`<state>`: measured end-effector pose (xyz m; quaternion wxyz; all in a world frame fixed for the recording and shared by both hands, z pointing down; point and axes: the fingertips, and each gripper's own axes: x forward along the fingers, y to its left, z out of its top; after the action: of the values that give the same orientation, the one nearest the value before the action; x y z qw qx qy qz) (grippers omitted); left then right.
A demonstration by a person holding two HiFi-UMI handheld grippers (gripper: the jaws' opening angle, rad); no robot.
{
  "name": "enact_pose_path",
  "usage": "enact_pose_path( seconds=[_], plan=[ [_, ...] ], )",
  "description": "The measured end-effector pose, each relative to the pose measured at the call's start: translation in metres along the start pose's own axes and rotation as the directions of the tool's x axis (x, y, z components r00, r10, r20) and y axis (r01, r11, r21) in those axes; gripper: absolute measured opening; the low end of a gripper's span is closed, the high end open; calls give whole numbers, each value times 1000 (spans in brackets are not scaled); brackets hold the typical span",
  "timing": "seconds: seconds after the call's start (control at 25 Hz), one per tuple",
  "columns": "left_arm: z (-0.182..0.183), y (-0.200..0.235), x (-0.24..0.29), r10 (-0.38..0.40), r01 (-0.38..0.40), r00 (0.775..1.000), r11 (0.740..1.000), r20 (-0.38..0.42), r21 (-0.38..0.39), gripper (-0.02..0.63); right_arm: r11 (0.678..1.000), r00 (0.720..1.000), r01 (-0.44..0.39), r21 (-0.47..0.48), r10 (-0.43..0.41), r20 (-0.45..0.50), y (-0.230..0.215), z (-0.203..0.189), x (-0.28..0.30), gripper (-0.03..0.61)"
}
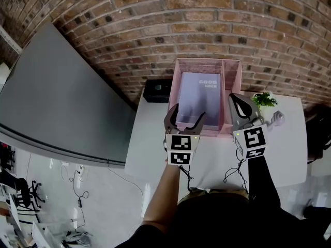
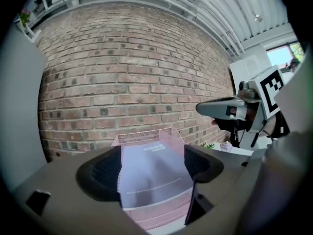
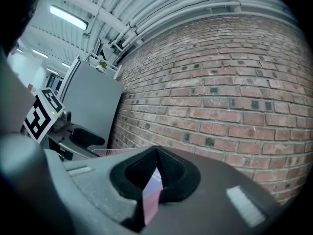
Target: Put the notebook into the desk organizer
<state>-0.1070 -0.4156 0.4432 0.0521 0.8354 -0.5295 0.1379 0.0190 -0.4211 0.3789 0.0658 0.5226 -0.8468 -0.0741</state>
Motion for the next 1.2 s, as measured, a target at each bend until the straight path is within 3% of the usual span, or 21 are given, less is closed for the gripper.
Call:
enact_pose_path(
  seconds=[0.16,0.28,0.44,0.8,1.2],
  plan=[
    [-18,-10,-7,-55,55,998,998,-1,-34,372,1000,1000,15,-8,-15,-3,-2,-2,-6,0],
    [-33,-16,-14,-81,80,997,995,-12,-53,262,1000,1000,26,-9,-26,-4,-4,-2,-10,0],
    [-53,-24,-18,-104,101,994,992,-37,-71,189,999,999,43,-7,-43,-8,-6,-4,-16,0],
    [-82,-47,-9,-172,165,980,984,-98,-74,184,996,996,84,-2,-84,-25,-15,-12,-28,0],
    [-81,-45,18,-153,146,980,987,-124,-68,169,992,991,126,-10,-126,-37,-37,-18,-37,0]
  ],
)
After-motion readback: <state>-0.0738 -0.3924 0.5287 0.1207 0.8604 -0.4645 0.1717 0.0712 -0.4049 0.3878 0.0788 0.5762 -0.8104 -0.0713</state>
